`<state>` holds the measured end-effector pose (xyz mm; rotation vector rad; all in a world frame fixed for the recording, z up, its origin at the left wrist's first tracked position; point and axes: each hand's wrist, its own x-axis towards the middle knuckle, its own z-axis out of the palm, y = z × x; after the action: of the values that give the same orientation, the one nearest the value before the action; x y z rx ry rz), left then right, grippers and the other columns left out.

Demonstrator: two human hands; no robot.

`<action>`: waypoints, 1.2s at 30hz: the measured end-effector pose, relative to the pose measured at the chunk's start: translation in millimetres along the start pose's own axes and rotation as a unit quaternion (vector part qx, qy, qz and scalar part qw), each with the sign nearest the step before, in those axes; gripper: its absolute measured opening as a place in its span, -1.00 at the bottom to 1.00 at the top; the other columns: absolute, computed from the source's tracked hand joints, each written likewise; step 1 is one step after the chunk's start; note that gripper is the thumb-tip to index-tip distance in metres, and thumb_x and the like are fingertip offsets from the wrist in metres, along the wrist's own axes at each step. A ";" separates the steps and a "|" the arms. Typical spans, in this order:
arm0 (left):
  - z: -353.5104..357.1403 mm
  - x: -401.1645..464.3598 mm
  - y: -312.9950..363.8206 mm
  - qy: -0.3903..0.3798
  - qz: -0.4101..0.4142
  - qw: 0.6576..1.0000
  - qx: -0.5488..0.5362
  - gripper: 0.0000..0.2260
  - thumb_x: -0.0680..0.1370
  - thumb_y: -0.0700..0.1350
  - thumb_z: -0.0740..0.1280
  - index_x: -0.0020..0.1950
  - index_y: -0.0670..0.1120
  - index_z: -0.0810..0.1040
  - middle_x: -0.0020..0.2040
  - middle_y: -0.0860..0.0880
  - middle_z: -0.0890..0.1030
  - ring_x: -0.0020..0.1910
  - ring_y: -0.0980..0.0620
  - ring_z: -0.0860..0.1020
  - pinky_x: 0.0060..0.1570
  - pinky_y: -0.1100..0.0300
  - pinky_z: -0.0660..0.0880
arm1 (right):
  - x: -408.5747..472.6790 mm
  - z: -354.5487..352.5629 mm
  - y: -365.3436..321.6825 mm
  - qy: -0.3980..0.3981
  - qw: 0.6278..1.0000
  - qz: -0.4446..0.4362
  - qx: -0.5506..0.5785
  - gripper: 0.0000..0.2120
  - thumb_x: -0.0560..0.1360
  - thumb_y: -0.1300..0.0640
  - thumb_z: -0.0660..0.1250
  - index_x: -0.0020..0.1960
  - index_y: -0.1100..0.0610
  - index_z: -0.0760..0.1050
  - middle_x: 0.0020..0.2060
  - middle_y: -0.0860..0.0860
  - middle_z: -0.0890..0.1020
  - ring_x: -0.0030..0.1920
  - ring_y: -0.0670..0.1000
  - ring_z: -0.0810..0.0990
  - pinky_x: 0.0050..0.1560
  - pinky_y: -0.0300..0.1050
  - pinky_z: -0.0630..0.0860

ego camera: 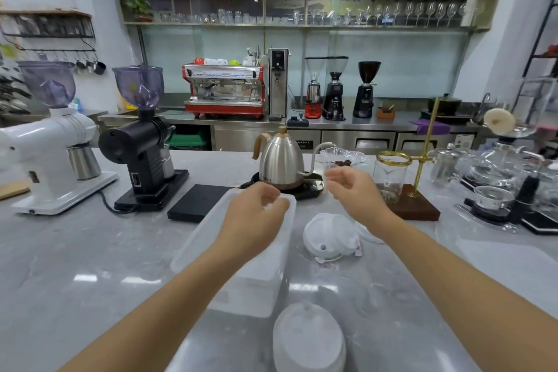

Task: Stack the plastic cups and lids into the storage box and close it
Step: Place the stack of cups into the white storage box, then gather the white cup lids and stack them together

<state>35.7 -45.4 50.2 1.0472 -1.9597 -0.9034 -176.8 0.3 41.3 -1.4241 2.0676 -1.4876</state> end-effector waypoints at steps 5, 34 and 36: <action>53.4 -14.3 11.7 -0.070 0.000 0.997 -0.042 -0.75 0.59 -0.08 0.35 0.26 -0.05 0.59 0.08 0.06 0.64 0.08 0.09 0.59 0.10 0.18 0.49 | -25.0 -14.0 49.6 0.062 0.996 0.053 0.025 -0.73 0.55 0.23 0.37 0.24 0.13 0.55 0.06 0.03 0.65 0.12 0.04 0.62 0.09 -0.15 0.52; 154.0 -2.2 -21.8 -0.064 -0.361 0.859 -0.357 -0.76 0.61 0.02 0.26 0.13 -0.12 0.56 -0.20 -0.05 0.55 -0.25 -0.06 0.53 -0.21 0.09 0.47 | -46.4 10.3 117.2 0.028 0.996 0.065 0.048 -0.58 0.44 0.17 0.50 0.06 -0.26 0.41 0.05 -0.20 0.61 0.14 -0.04 0.62 0.13 -0.14 0.55; 156.0 -3.3 -22.6 -0.059 -0.363 0.861 -0.353 -0.80 0.62 0.00 0.26 0.09 -0.10 0.57 -0.27 -0.06 0.51 -0.34 0.03 0.42 -0.29 0.15 0.38 | -47.5 10.9 117.7 0.031 0.995 0.066 0.065 -0.56 0.43 0.16 0.51 0.11 -0.23 0.42 0.08 -0.18 0.62 0.14 -0.06 0.61 0.19 -0.03 0.56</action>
<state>-85.5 -14.8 -45.9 1.2780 -1.0846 -1.9422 -212.8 33.5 -76.3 -1.1839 2.0157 -1.5979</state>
